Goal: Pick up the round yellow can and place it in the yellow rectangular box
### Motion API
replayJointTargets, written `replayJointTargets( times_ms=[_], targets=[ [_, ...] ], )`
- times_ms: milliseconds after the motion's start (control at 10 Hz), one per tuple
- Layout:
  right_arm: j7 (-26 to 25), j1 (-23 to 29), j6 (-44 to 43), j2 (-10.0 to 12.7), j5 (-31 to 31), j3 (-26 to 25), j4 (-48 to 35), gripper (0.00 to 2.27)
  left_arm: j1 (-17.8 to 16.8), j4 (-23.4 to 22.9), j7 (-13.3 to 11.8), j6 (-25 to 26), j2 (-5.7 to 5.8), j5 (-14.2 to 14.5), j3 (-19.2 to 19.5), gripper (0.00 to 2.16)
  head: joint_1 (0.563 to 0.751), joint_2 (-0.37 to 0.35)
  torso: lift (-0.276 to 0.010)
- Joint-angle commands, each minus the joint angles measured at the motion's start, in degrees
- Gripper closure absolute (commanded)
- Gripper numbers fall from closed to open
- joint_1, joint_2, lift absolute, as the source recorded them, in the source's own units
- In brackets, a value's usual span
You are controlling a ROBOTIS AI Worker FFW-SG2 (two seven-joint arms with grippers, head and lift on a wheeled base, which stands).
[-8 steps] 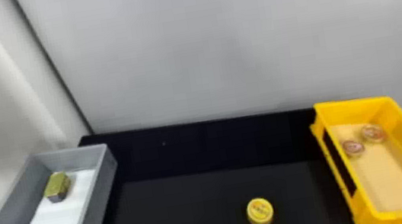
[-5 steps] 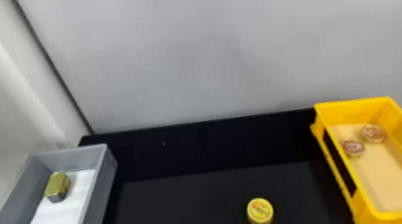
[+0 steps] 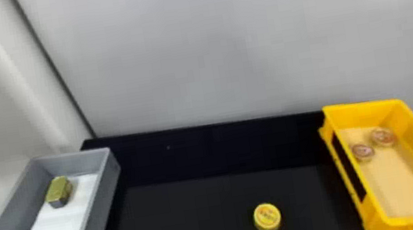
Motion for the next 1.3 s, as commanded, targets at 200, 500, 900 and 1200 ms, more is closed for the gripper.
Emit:
replayJointTargets(
  times_ms=[200,500,900,1200],
  targets=[
    [0.0,0.6,1.6,0.3,-1.1,0.0,0.1,0.13,-0.1,-0.1,0.0,0.0,-0.32,-0.1,0.1,0.09,0.663,0.054,-0.010],
    [-2.0,2.5,11.0,1.6,-7.2,-0.7,0.1,0.13,-0.4,-0.2,0.0,-0.2,-0.76,-0.1,0.2,0.09,0.663,0.054,-0.010],
    [-0.9,4.9,35.2,9.6,-20.1,-1.9,6.2,0.18,-1.1,-0.3,0.1,-1.3,-2.79,-0.8,0.9,0.09,0.663,0.054,-0.010],
    [12.5,4.3,46.3,10.8,-23.3,0.1,17.4,0.17,-1.0,-0.3,0.0,-0.9,-2.61,-0.7,1.2,0.09,0.663,0.054,-0.010]
  ],
)
